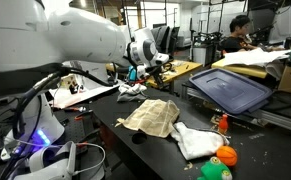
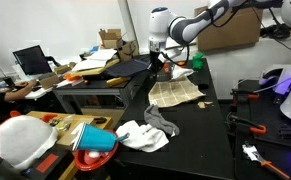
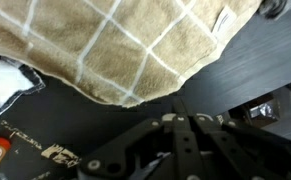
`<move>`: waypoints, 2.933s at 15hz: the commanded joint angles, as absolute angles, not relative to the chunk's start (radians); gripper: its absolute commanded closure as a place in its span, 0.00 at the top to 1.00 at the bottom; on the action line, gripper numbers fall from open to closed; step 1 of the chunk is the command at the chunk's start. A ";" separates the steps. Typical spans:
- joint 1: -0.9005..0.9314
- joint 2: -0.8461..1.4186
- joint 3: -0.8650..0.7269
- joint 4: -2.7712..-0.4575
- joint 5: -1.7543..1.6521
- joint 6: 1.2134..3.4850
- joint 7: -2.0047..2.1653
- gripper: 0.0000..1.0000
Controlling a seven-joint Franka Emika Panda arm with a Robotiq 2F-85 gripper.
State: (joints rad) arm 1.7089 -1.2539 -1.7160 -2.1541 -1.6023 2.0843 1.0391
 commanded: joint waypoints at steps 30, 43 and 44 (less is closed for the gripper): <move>1.862 -1.280 -1.891 -2.359 -1.398 1.974 0.953 0.00; 1.702 -1.149 -1.795 -2.360 -1.314 2.019 0.862 0.00; 1.702 -1.143 -1.798 -2.331 -1.320 2.023 0.869 0.00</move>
State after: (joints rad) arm 1.7064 -1.2022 -1.8044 -2.3816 -1.3131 1.9964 0.8520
